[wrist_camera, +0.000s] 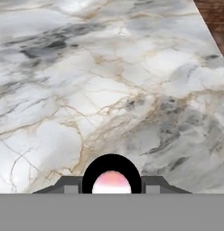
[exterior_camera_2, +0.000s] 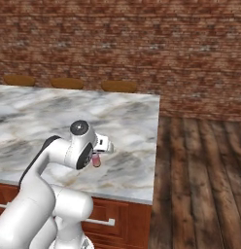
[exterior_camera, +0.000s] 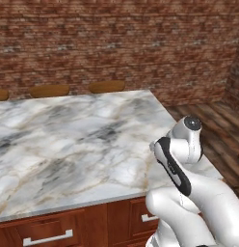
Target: Move the drinks to the dining counter.
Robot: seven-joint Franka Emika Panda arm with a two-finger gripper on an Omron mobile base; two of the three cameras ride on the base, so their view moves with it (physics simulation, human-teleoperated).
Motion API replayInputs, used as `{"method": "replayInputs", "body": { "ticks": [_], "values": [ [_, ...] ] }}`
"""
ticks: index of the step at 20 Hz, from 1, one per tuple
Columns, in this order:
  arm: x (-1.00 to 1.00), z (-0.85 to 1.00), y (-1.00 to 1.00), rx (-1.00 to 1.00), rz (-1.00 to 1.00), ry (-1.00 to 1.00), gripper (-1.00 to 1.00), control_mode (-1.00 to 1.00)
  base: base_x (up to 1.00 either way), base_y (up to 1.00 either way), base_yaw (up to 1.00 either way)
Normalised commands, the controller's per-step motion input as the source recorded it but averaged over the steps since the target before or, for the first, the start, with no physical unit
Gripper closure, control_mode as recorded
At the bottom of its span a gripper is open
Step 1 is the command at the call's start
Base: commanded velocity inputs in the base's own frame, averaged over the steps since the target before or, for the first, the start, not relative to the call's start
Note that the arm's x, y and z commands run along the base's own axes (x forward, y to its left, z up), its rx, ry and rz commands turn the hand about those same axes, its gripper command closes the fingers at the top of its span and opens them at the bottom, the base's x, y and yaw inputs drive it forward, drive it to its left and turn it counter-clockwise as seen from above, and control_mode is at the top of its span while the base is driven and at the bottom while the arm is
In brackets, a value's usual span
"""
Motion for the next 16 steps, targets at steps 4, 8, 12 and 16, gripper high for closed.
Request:
{"method": "replayInputs", "body": {
  "ticks": [4,8,12,16],
  "values": [
    [0.12,-0.18,0.00,0.00,0.00,0.01,1.00,-1.00,0.00,0.00,0.00],
    [0.09,-0.18,0.00,0.00,0.00,0.01,1.00,-1.00,0.00,0.00,0.00],
    [0.02,-0.23,0.02,0.00,0.00,0.00,1.00,-1.00,0.00,0.00,0.00],
    [0.00,-0.22,0.06,0.00,0.00,0.00,-1.00,-1.00,0.00,0.00,0.00]
  ]
}}
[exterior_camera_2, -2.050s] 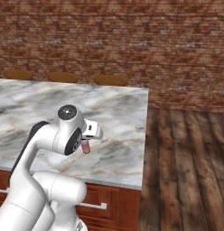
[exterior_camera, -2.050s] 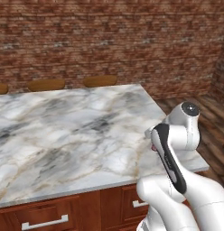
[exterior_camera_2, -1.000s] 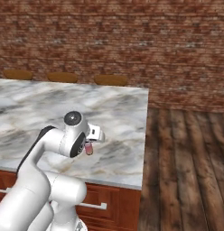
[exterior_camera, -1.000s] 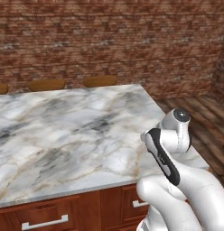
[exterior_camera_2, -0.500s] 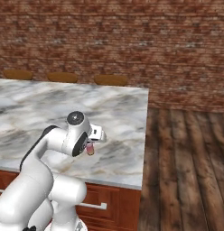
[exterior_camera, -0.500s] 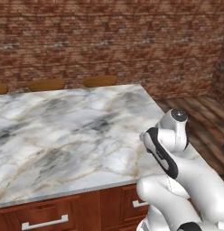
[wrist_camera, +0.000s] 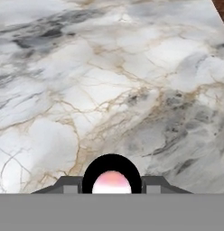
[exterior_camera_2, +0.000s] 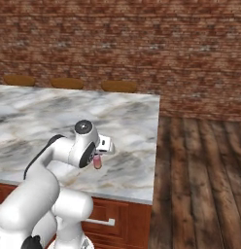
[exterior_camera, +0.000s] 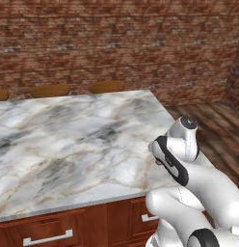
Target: Move the drinks to the dining counter.
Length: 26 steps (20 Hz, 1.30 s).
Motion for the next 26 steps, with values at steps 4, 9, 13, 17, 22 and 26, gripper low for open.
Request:
{"method": "replayInputs", "body": {
  "ticks": [4,9,13,17,22,26],
  "values": [
    [0.00,-0.20,0.04,0.00,0.00,0.00,-1.00,-1.00,0.00,0.00,0.00],
    [0.00,-0.21,0.04,0.00,0.00,0.00,-1.00,-1.00,0.00,0.00,0.00],
    [0.00,-0.19,0.04,0.00,0.00,0.00,-1.00,-1.00,0.00,0.00,0.00],
    [0.00,-0.09,0.01,0.00,0.00,0.00,-1.00,-1.00,0.00,0.00,0.00],
    [-0.13,0.09,0.00,0.00,0.00,-0.01,-1.00,-1.00,0.00,0.00,0.00],
    [-0.47,0.42,0.00,0.00,0.00,-0.16,-1.00,-1.00,0.00,0.00,0.00]
  ]
}}
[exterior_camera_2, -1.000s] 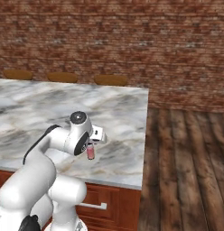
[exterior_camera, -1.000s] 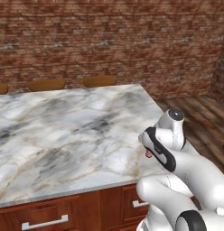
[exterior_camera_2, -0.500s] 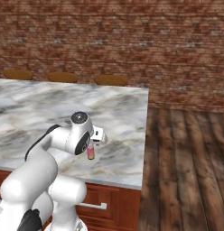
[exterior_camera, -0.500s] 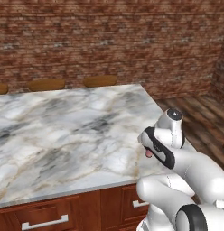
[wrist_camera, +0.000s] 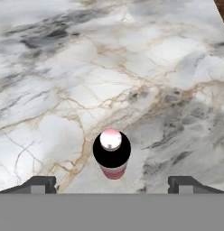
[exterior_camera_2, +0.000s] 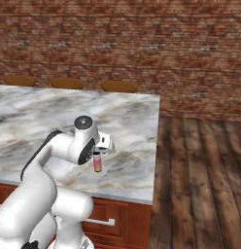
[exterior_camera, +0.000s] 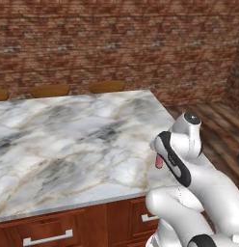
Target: Move the drinks to the dining counter.
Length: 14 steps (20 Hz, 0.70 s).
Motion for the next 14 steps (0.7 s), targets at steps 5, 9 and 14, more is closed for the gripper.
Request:
{"method": "replayInputs", "body": {
  "ticks": [5,9,14],
  "values": [
    [-0.80,0.46,0.00,0.00,0.01,-0.31,-1.00,-1.00,0.00,0.00,0.00],
    [-0.88,0.40,0.00,0.00,0.04,-0.31,-1.00,-1.00,0.00,0.00,0.00],
    [-0.79,0.30,0.00,0.00,0.05,-0.35,-1.00,-1.00,0.00,0.00,0.00]
  ]
}}
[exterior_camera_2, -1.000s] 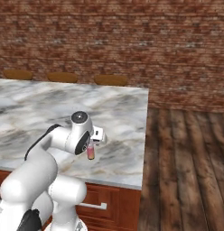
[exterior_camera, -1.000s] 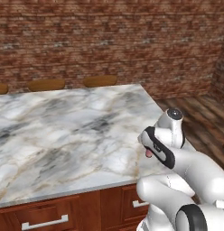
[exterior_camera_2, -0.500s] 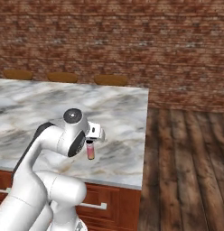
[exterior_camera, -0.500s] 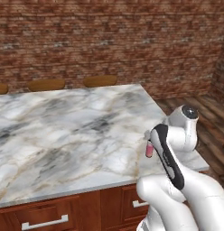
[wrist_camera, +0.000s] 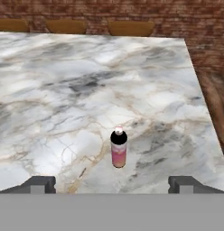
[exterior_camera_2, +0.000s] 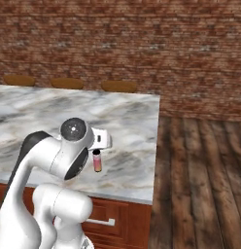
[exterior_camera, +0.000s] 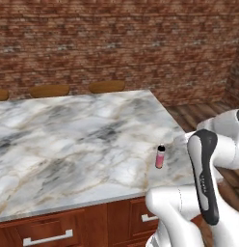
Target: Move the drinks to the dining counter.
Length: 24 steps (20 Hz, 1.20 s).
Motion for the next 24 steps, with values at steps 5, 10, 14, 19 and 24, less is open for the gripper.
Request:
{"method": "replayInputs", "body": {
  "ticks": [5,10,14,19,24],
  "values": [
    [-0.40,0.12,0.00,0.00,0.02,-0.28,-1.00,-1.00,0.00,0.00,0.00],
    [0.00,0.00,0.00,0.00,0.00,-0.02,-1.00,1.00,0.00,0.00,0.00],
    [0.00,0.00,0.00,0.00,0.00,0.00,-1.00,1.00,-0.16,0.00,0.00],
    [0.00,0.00,0.00,0.00,0.00,0.00,-1.00,1.00,-0.83,-0.03,0.00],
    [0.00,0.00,0.00,0.00,0.00,0.00,-1.00,1.00,-1.00,-0.12,0.00]
  ]
}}
